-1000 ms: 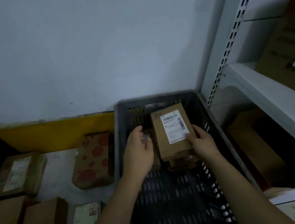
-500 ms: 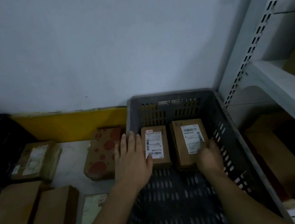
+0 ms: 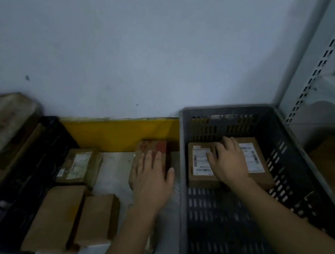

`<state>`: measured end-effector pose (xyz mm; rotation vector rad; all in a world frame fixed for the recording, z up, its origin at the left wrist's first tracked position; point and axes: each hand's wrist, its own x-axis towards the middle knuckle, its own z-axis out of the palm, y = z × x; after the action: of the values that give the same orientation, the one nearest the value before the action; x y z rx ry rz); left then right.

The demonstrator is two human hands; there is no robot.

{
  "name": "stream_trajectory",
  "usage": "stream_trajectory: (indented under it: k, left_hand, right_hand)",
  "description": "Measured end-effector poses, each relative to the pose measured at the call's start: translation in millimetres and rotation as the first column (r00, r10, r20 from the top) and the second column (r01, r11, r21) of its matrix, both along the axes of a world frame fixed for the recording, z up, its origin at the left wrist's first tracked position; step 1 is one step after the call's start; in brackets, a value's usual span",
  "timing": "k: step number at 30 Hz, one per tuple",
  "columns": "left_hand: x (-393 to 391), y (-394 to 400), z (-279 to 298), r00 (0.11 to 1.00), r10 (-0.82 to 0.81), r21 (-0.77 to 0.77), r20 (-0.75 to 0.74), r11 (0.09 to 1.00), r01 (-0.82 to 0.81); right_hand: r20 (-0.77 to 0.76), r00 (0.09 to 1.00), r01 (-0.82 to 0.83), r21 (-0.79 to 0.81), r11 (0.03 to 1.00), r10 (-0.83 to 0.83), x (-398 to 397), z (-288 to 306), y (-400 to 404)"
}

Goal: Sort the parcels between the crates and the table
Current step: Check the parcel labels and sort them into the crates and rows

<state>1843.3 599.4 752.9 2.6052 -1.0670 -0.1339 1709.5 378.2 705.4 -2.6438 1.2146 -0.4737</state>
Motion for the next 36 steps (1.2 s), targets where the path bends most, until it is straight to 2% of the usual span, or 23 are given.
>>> stream_trajectory:
  k: [4,8,12,17,22,26,30,33,36]
  left_hand:
    - [38.5,64.9,-5.9,0.999,0.046,0.039,0.005,0.998,-0.046]
    - [75.3,133.7,-7.5,0.995,0.087,0.061,-0.05,0.995,-0.084]
    - [108.0,191.1,-15.8,0.989,0.117,0.057,-0.088,0.992,-0.113]
    - [133.7,240.8,-39.6,0.979,0.155,0.053,-0.132,0.987,-0.149]
    - [155.9,255.4,-60.5,0.953,0.213,0.141,-0.216,0.972,-0.186]
    - [173.4,254.3,-68.9,0.951,0.224,0.206,-0.213,0.962,-0.181]
    - [190.7,244.1,-73.4,0.961,0.185,0.214,-0.204,0.967,-0.141]
    - [188.9,232.5,-88.3,0.963,0.126,0.132,-0.238,0.987,-0.096]
    - [182.0,212.4,-100.2,0.961,0.048,0.134,-0.272,0.991,-0.011]
  right_hand:
    - [0.11,0.991,-0.08,0.006,0.997,0.079,48.4,40.5,65.2]
    - [0.134,0.984,-0.115,-0.031,0.993,0.118,88.9,56.9,125.7]
    - [0.06,0.989,-0.133,0.007,0.991,0.132,119.8,45.8,183.1]
    - [-0.085,0.983,-0.153,0.107,0.982,0.163,137.8,3.1,243.1]
    - [-0.191,0.953,-0.203,0.172,0.964,0.235,159.3,-36.3,272.2]
    - [-0.218,0.942,-0.212,0.199,0.957,0.254,183.4,-60.6,268.1]
    - [-0.225,0.955,-0.144,0.228,0.963,0.196,185.6,-84.7,264.9]
    - [-0.204,0.971,-0.078,0.236,0.969,0.127,162.1,-100.2,268.1]
    - [-0.221,0.975,0.061,0.246,0.967,-0.005,137.0,-113.9,273.7]
